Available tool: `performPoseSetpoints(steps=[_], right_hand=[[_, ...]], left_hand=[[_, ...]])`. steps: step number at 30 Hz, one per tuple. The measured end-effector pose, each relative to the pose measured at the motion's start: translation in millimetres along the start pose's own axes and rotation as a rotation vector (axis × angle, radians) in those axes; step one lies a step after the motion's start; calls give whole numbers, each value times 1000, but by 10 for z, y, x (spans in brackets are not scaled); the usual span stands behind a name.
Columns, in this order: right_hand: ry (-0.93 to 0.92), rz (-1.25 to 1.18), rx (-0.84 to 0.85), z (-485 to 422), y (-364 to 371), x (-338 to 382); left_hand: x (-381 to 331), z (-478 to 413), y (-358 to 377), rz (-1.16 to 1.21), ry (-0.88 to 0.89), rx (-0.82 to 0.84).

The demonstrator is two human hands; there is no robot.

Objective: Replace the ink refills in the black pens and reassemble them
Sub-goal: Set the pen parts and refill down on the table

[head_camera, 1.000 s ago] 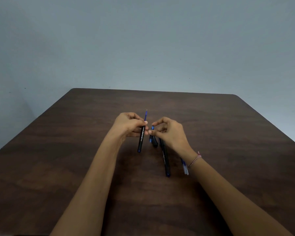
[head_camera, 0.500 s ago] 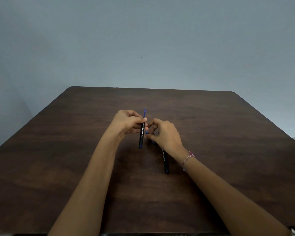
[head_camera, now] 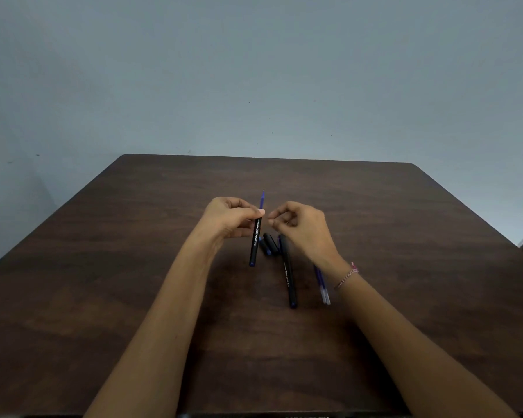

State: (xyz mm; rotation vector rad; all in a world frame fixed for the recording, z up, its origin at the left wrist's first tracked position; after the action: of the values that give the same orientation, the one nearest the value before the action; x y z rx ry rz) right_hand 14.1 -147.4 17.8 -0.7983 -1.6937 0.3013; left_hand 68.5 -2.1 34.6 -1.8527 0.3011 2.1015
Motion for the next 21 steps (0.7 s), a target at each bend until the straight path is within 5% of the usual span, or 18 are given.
performPoseSetpoints(steps=[7,21], right_hand=[[121,-385,63,26,-147,105],[250,-479,92,291,-134,115]], left_hand=[[4,1,25,-38,-20,-32],[-5,57,191,112,-73,75]])
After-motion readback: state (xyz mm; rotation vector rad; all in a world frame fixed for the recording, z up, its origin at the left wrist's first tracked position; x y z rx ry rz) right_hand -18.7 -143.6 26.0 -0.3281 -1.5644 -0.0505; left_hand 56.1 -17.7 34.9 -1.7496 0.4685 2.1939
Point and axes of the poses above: each hand's wrist, its own z-axis away from the middle knuckle, its own y-axis out of the palm, x = y × z, the point moved 2 cm from there along -z, towards the middle knuckle, and after that the axes turned 2 degrees about x, right-handed, at the moved point
